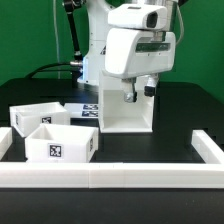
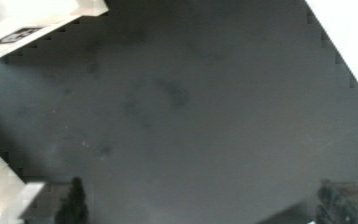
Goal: Assemble drawer
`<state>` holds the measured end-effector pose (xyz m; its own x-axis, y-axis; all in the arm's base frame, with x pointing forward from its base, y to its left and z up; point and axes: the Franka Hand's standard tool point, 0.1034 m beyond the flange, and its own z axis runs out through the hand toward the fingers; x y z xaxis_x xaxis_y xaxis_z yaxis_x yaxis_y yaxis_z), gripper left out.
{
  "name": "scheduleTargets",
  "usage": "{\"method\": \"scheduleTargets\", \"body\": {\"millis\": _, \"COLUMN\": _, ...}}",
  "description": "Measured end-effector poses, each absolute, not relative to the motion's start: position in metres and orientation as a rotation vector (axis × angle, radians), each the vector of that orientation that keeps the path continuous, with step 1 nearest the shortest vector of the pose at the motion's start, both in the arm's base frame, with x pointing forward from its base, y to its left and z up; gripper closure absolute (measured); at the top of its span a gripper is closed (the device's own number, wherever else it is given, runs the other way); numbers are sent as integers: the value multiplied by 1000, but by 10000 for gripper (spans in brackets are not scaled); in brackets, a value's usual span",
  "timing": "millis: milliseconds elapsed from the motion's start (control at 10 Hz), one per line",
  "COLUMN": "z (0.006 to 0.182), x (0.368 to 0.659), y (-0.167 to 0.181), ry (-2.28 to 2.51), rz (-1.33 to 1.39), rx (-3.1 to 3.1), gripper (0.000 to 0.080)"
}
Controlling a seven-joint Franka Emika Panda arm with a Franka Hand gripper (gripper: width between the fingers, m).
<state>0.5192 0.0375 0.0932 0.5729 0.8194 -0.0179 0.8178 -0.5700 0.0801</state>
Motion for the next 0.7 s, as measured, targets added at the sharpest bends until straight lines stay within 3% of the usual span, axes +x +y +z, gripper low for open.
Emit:
{"method": "scheduleTargets", "body": {"millis": 500, "z": 94, "x": 516, "y": 37, "ry": 1368, "rz": 9, "rx": 2748, "gripper": 150}}
{"method": "scheduleTargets", "body": {"millis": 700, "z": 114, "x": 504, "y": 39, "ry": 1109, "rz": -85, "rx": 2877, "gripper": 150}}
